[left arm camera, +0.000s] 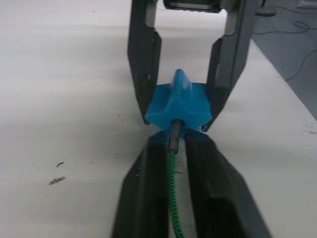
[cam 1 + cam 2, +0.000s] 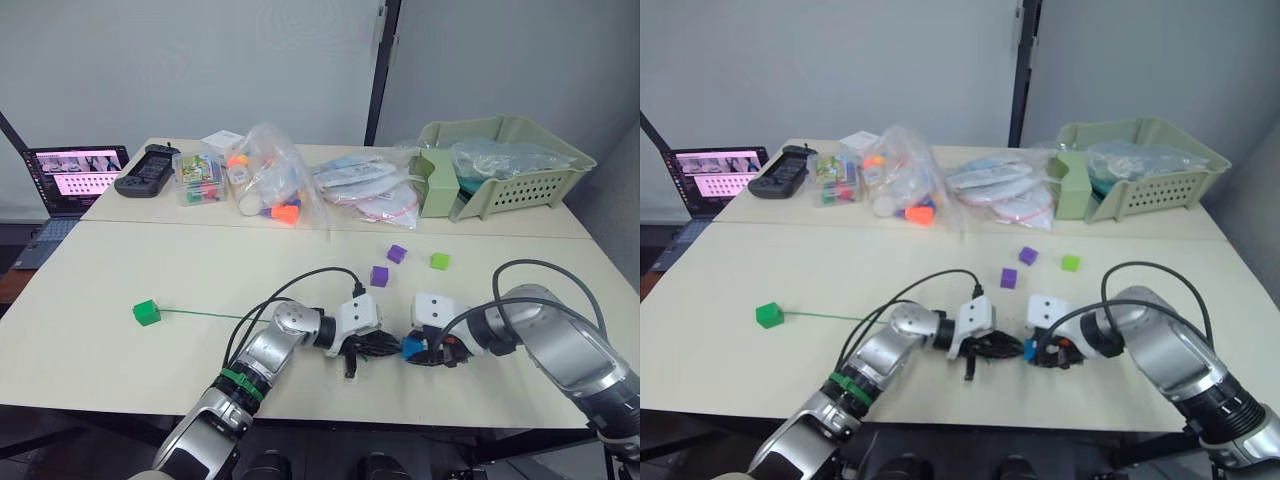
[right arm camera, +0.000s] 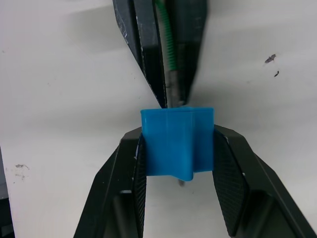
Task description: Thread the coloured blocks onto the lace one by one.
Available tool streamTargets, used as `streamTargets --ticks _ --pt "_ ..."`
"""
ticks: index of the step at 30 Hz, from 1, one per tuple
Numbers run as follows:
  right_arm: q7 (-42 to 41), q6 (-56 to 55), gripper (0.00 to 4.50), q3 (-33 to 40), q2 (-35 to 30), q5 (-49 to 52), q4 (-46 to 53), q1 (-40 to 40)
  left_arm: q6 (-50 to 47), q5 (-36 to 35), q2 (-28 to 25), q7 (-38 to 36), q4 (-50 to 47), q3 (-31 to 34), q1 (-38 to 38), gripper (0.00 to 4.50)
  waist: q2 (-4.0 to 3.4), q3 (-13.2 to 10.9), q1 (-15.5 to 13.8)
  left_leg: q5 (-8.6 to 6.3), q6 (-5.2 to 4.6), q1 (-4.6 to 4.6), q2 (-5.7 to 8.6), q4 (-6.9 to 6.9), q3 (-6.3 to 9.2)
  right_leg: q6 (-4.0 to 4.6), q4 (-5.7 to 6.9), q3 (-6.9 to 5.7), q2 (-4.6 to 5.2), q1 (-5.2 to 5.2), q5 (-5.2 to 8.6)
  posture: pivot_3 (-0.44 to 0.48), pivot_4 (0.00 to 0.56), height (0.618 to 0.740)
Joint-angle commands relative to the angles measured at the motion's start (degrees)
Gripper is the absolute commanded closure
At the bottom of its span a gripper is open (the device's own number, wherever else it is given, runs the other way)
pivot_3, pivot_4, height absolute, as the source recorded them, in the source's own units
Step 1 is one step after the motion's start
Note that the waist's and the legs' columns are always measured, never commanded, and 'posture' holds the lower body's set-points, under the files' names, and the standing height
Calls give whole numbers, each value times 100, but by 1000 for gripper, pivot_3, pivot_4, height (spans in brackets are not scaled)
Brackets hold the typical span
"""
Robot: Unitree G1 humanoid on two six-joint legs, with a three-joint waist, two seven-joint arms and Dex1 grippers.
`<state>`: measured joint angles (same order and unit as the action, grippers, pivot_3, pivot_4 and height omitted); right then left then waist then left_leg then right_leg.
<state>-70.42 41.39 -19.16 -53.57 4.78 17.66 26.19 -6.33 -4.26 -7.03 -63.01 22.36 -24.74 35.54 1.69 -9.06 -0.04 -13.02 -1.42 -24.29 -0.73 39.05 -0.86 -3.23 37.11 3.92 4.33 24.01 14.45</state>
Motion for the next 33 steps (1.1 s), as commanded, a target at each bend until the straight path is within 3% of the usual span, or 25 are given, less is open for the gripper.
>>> streamTargets --ticks 1,9,18,19,30,31,33 --pt "20 -33 3171 106 -28 105 208 39 23 9 97 -47 -122 -67 90 2502 0 0 0 0 0 0 0 0 0 0 0 0 0 0 0 0 150 734" --pt "85 -156 3171 46 -45 77 94 -43 10 104 -315 -262 -307 -113 88 11 0 0 7 0 0 1 -1 -1 0 0 0 0 -2 0 0 0 150 734" --pt "109 -259 3171 6 -49 59 71 -152 -17 36 -463 -254 -443 -31 42 0 0 0 -13 0 0 0 0 2 0 0 0 0 0 -1 0 0 150 734" --pt "107 -255 3171 -3 -43 55 74 -143 -34 23 -466 -267 -468 -39 28 545 0 0 -13 0 0 0 0 2 0 0 0 0 0 -1 0 0 150 734" --pt "62 -163 3171 -63 -38 54 110 -46 -183 4 -447 -393 -583 -126 -2 4150 0 0 -11 0 0 0 -1 2 -1 0 0 0 -1 -1 0 0 150 734" --pt "62 -169 3171 -66 -38 49 103 -48 -180 11 -442 -393 -573 -129 0 4433 0 0 -11 0 0 0 -1 2 -1 0 0 0 -1 -1 0 0 150 734" --pt "67 -180 3171 -68 -44 42 103 -68 -172 20 -420 -385 -547 -136 6 4500 0 0 -11 0 0 0 -1 2 0 0 1 0 -1 -1 0 0 150 734"
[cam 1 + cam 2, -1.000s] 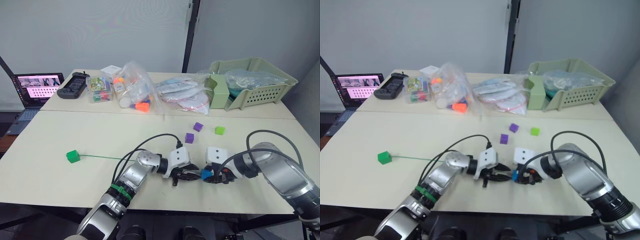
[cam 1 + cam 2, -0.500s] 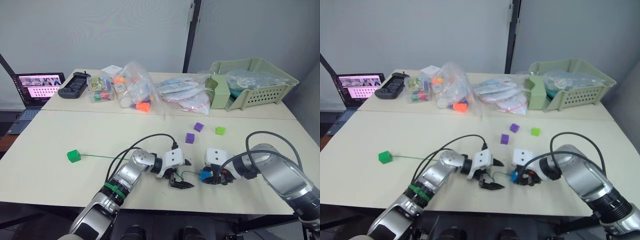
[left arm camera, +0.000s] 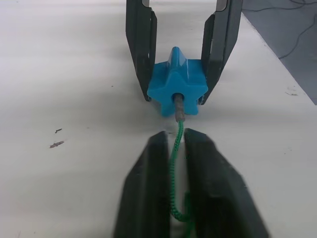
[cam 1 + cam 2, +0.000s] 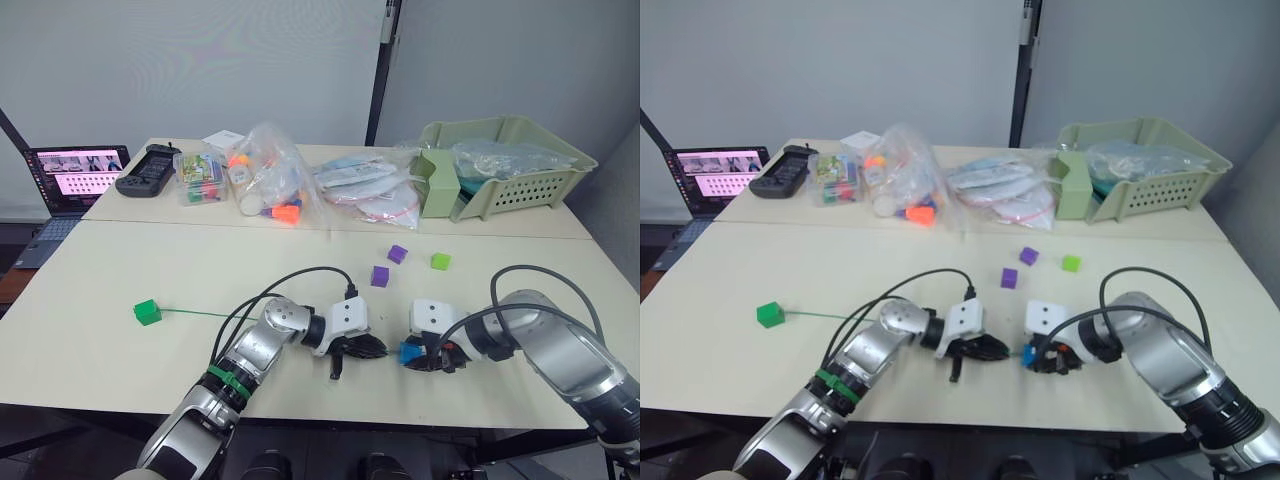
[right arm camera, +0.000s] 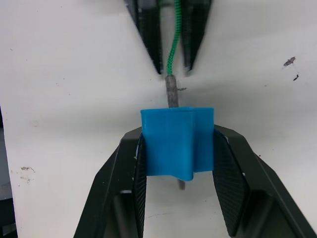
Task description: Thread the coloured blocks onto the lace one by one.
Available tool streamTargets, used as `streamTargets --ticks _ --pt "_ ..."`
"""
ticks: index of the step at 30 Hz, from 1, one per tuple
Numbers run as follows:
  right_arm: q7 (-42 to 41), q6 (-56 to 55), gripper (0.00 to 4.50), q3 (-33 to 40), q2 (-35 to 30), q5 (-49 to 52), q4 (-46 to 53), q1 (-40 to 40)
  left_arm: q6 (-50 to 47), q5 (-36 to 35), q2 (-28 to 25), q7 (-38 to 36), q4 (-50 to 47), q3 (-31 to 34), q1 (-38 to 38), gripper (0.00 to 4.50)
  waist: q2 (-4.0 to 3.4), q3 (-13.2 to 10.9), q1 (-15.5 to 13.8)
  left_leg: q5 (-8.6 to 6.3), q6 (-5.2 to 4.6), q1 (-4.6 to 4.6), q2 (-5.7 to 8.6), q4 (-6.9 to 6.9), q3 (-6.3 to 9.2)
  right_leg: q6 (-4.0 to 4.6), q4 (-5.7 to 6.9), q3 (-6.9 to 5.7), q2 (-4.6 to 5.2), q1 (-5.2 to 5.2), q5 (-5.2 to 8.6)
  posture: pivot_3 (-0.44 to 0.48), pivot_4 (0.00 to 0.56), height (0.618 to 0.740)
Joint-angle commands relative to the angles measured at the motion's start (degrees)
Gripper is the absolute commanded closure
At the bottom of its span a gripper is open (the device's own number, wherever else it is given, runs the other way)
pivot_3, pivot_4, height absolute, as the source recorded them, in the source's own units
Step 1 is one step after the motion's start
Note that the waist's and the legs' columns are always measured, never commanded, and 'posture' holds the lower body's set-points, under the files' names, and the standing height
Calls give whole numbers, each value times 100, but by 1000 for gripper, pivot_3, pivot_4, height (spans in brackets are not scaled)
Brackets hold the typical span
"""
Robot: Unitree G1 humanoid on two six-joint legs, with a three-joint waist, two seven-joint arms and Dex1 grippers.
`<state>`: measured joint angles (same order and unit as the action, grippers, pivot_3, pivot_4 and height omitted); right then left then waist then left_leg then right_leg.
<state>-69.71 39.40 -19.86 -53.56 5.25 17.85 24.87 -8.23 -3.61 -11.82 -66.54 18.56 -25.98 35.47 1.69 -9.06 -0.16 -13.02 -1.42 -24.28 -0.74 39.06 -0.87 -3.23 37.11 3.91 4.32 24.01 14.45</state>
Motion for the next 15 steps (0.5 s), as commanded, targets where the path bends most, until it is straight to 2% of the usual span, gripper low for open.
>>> streamTargets --ticks 1,14,15 --pt "-1 6 3171 -4 -46 -12 74 53 32 -35 90 -21 -118 -22 30 4500 0 0 0 0 0 0 0 0 0 0 0 0 0 0 0 0 150 734" --pt "-9 112 3171 -24 -51 13 167 36 39 65 546 221 200 -68 130 4500 0 0 -19 0 0 0 1 3 0 0 -1 0 1 -2 0 0 150 734" --pt "-4 115 3171 -28 -46 8 162 37 -47 -13 533 182 160 -1 123 4224 0 0 -24 0 0 0 1 3 0 -1 -1 0 1 -4 0 0 150 734"
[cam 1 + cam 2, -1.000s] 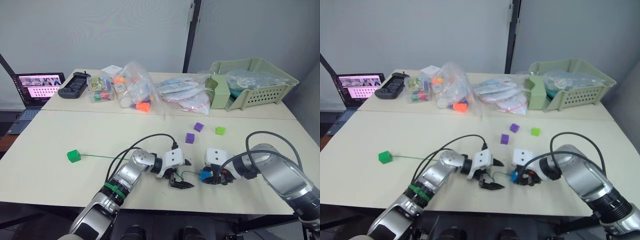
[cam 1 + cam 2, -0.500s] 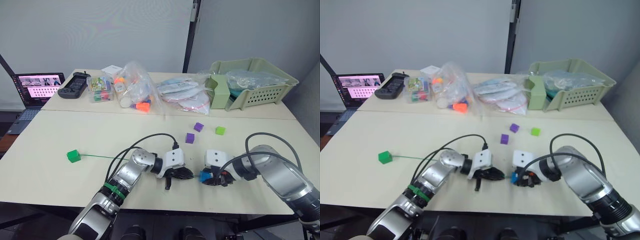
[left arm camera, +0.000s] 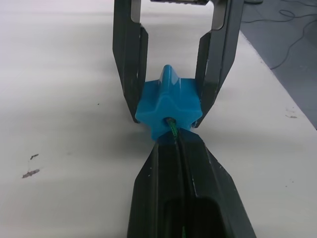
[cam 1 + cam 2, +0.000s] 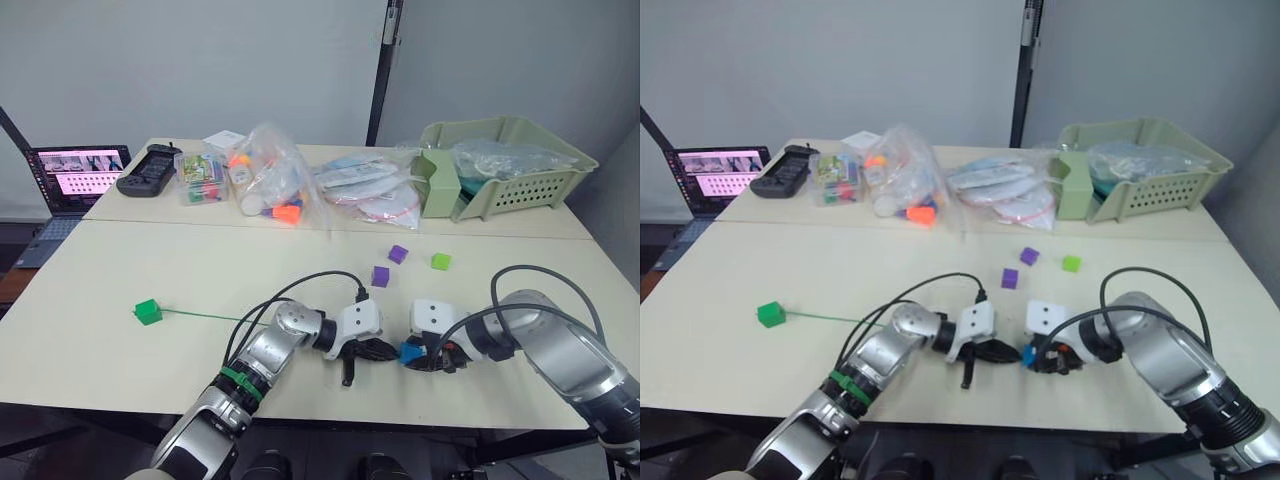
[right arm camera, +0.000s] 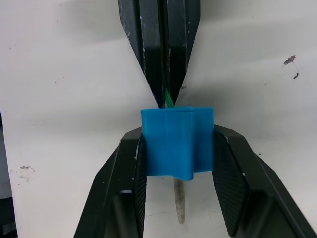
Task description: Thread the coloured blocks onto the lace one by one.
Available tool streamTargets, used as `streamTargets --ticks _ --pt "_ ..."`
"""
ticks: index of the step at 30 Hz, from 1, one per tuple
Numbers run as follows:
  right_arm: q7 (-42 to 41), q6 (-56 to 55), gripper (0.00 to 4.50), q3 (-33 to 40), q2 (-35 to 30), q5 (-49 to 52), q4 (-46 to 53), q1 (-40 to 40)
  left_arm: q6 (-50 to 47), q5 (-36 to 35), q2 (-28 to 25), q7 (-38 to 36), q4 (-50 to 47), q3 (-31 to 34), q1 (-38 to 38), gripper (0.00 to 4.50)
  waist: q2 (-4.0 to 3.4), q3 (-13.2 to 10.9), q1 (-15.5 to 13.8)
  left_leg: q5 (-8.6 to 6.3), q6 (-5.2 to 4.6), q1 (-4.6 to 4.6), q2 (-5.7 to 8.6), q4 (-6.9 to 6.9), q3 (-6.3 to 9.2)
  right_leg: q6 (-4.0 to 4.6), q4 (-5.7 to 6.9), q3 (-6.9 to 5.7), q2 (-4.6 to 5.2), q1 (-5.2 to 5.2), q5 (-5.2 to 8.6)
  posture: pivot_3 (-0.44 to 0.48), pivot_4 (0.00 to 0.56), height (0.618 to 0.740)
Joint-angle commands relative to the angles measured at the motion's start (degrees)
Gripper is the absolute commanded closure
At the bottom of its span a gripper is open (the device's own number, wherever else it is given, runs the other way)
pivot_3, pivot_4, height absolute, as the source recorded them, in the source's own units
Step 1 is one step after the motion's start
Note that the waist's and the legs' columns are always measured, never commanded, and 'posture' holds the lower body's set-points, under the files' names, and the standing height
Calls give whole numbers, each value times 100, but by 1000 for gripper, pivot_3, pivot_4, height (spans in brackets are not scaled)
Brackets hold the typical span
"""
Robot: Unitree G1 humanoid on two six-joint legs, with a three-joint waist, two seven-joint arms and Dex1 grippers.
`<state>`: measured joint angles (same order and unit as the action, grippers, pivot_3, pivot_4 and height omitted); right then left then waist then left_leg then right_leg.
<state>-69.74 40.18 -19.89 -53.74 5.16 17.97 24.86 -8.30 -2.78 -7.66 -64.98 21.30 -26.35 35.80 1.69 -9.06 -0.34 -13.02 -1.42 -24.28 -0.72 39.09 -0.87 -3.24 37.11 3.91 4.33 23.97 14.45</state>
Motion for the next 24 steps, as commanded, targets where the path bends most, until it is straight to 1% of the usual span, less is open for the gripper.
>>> streamTargets --ticks 1,3,9,11,13,15,16,19,22,24 --pt "2 40 3171 -23 -28 14 152 33 -98 -150 91 -18 -163 81 80 3907 0 0 -9 0 0 0 0 1 0 0 0 0 0 0 0 0 150 734" --pt "13 43 3171 -30 -20 5 149 32 -123 -188 35 -61 -229 141 76 3337 0 0 -9 0 0 0 -1 1 0 0 0 0 -1 0 0 0 150 734" --pt "22 45 3171 -69 18 -3 145 40 -14 -352 -233 -227 -420 338 174 1350 0 0 -6 0 0 1 -2 0 1 0 1 0 -2 1 0 0 150 734" --pt "60 8 3171 -47 37 -24 141 68 51 -382 -367 -312 -441 416 253 617 0 0 -7 0 0 1 -2 0 1 0 1 0 -2 1 0 0 150 734" --pt "45 41 2118 36 47 55 149 95 38 -426 -471 -403 -461 483 325 19 0 0 -5 0 0 0 -2 0 1 0 0 0 -2 1 0 0 150 734" --pt "-2 141 1499 208 23 239 215 50 20 -452 -538 -463 -508 487 344 0 0 0 -4 0 0 0 -2 0 0 0 1 0 -1 2 0 0 150 734" --pt "-30 99 1074 318 -51 300 251 -10 18 -452 -559 -484 -531 475 333 0 0 0 -10 0 0 0 -2 0 0 0 1 0 -1 1 0 0 150 734" --pt "-152 379 37 713 -220 709 482 -146 78 -391 -570 -489 -534 405 284 0 0 0 -32 0 0 -4 1 0 2 -2 0 0 2 2 -1 0 150 734" --pt "-127 684 37 1044 -344 1055 733 -202 52 -411 -520 -525 -545 323 249 0 0 0 -28 0 0 -2 -1 1 2 -3 -1 -1 0 1 -2 0 150 734" --pt "-73 1044 37 1571 -525 1357 1014 -385 3 -406 -348 -504 -576 183 239 0 -1 0 -38 0 0 -2 -2 1 2 -3 0 -1 -1 2 -2 0 150 734"
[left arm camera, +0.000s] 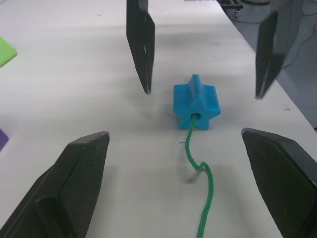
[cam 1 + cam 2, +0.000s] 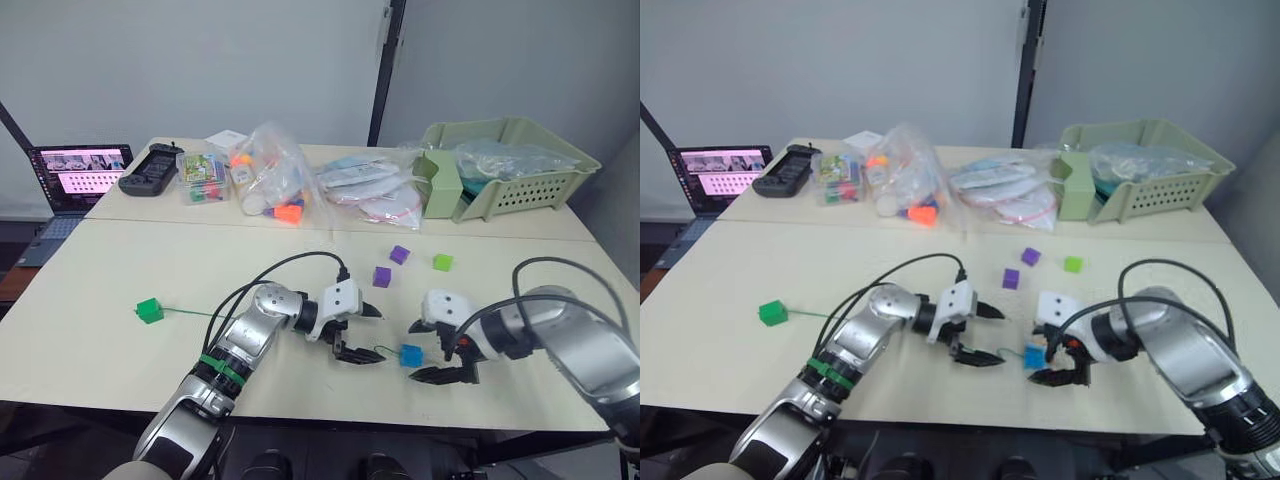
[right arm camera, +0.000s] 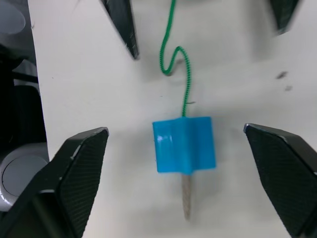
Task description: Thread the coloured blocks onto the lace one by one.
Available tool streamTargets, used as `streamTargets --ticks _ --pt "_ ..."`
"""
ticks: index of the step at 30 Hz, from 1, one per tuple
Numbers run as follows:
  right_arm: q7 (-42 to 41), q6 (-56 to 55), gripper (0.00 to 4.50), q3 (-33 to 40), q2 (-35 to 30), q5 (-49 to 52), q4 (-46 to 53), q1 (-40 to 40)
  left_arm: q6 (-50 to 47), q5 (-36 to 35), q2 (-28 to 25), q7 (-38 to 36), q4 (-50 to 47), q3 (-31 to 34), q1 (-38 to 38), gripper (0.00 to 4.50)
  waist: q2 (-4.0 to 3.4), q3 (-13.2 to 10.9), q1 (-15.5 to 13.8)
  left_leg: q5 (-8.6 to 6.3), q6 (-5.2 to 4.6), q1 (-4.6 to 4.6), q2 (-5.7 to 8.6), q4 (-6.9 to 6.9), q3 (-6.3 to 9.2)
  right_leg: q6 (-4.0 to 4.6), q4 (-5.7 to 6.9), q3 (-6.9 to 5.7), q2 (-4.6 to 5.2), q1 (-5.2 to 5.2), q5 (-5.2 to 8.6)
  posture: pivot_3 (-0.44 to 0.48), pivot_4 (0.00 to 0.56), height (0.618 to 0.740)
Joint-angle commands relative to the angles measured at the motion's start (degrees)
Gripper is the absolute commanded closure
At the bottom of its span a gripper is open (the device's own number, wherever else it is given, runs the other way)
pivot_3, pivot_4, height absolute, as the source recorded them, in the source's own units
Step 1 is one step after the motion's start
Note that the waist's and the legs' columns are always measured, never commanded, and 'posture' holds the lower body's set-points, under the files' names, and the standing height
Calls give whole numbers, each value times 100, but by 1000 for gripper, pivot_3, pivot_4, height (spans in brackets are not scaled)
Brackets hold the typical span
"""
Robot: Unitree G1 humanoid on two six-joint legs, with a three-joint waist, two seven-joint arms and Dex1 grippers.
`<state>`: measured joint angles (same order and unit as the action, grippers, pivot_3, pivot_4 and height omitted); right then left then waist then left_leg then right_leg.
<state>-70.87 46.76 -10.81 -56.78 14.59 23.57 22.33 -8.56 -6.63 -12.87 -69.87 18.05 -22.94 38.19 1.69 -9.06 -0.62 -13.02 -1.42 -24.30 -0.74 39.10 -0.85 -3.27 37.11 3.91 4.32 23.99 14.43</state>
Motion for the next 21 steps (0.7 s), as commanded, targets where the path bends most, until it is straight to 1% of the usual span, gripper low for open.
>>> streamTargets --ticks 1,6,9,14,17,20,21 --pt "116 505 37 907 -302 485 566 -255 11 4 267 25 -243 -222 1 0 0 0 -28 0 0 -1 1 0 2 0 0 0 0 -1 0 0 150 734" --pt "508 859 37 1611 -521 713 946 -916 22 195 589 212 31 -472 46 0 1 0 -17 0 0 -5 5 3 2 -5 -4 -1 6 -5 -3 0 150 734" --pt "709 951 37 1865 -587 771 1143 -1318 106 300 793 365 302 -521 143 0 1 0 -6 0 0 -2 2 3 2 -5 -4 0 0 -6 -3 0 150 734" --pt "1007 882 37 2038 -595 789 1345 -1774 256 430 999 453 656 -577 272 0 1 0 1 0 0 -2 3 4 1 -5 -3 3 -1 -4 -2 0 150 734" --pt "1131 397 37 1921 -616 555 1393 -2143 344 530 1087 521 844 -588 319 0 1 0 -2 0 0 -1 4 4 -1 -6 -4 3 -1 -7 -2 0 150 734" --pt "1242 1 0 1816 -632 395 1263 -2268 356 552 1146 586 1017 -519 387 848 1 0 -3 0 0 -3 6 4 -2 -6 -6 4 2 -6 -2 0 150 734" --pt "1258 -101 0 1792 -629 368 1216 -2278 379 560 1147 578 1062 -503 412 1193 1 0 -2 0 0 -2 5 4 -3 -7 -6 4 1 -6 -2 0 150 734"
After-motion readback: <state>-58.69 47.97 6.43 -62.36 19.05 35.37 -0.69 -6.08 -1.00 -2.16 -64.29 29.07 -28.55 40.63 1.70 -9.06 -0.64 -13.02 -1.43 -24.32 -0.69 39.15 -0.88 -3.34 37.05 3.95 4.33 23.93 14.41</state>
